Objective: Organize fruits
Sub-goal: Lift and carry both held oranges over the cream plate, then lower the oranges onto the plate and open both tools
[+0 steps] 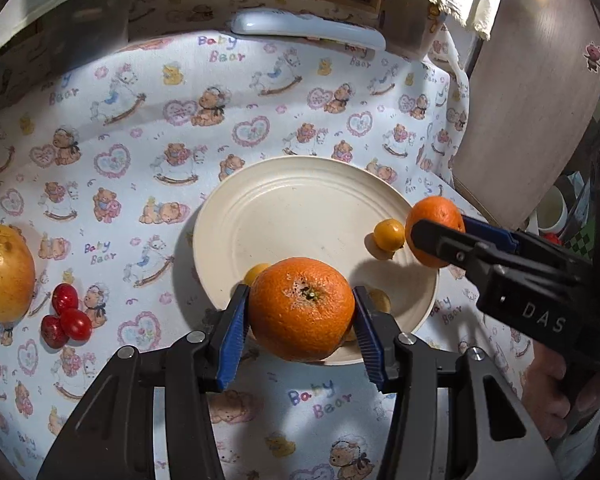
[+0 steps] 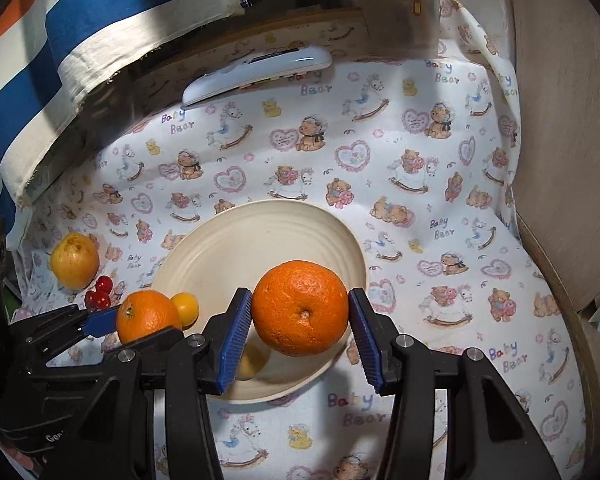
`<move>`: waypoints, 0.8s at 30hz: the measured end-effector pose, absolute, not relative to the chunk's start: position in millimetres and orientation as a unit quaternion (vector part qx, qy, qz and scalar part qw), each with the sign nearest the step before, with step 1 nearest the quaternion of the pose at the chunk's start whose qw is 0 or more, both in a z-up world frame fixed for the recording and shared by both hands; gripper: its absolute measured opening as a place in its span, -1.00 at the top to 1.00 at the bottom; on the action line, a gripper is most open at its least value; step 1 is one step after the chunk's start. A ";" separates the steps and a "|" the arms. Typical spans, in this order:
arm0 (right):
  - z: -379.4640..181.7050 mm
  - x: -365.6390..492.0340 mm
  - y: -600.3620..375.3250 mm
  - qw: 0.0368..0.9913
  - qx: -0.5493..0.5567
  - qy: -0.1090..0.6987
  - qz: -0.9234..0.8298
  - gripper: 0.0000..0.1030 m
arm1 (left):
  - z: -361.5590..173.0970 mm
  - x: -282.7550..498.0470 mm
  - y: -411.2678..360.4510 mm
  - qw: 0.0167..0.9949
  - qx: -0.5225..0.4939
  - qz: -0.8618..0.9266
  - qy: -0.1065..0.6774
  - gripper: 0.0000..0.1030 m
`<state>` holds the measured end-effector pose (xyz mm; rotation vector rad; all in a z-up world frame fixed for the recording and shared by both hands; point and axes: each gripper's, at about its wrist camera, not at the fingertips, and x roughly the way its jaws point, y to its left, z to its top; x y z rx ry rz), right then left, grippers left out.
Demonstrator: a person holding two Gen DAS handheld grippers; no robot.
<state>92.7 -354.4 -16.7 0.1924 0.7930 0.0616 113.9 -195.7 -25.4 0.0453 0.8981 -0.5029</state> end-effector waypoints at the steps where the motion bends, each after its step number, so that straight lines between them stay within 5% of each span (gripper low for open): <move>1: -16.3 93.6 -354.8 0.917 0.094 0.387 0.031 0.01 | -27.0 113.7 -197.3 0.869 0.024 -0.243 0.430 0.05; 24: -37.5 106.5 -355.3 0.897 0.116 0.424 0.045 0.01 | -40.9 120.3 -202.2 0.880 0.059 -0.234 0.408 0.01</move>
